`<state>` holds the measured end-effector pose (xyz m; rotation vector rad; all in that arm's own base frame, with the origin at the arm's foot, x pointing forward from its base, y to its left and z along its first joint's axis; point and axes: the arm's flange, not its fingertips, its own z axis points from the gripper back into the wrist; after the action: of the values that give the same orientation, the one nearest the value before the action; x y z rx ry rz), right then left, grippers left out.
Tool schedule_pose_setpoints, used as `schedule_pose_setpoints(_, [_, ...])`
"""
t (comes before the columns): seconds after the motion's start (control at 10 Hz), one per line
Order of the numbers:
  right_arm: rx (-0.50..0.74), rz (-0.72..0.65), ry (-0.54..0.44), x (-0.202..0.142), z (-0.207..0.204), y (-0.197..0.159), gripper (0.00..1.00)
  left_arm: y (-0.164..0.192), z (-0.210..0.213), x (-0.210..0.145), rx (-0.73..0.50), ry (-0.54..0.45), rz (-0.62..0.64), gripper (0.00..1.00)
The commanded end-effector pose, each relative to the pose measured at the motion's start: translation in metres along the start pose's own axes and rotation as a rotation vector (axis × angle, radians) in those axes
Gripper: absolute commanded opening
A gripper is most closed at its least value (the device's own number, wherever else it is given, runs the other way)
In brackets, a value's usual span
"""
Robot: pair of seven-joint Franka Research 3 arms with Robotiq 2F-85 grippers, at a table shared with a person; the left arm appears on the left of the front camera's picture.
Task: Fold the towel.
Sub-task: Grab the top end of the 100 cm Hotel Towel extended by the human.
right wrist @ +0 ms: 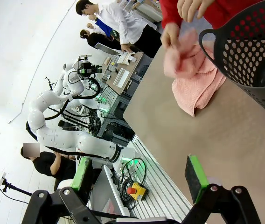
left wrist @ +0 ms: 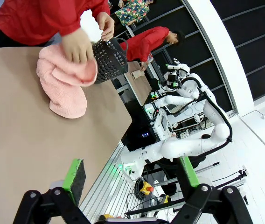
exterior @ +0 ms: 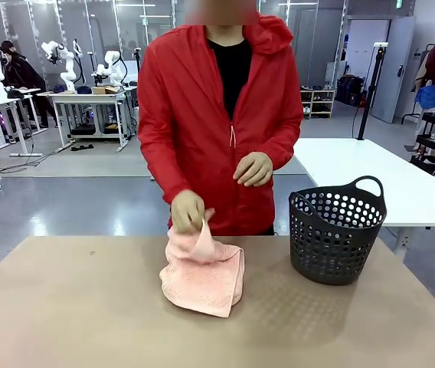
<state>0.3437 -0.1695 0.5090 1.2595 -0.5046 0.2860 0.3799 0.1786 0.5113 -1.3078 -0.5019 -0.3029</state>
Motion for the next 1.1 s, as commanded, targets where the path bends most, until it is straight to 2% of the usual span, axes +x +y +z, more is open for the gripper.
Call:
schedule_pose_setpoints(0.0, [0.008, 0.02, -0.004, -0.0003, 0.0, -0.0008, 1.0, -0.0005, -0.0002, 0.0002, -0.009, -0.001, -0.005, 1.0])
schedule_pose_setpoints(1.0, [0.008, 0.02, -0.004, -0.0003, 0.0, -0.0008, 1.0, -0.0005, -0.0002, 0.0002, -0.009, -0.001, -0.005, 1.0])
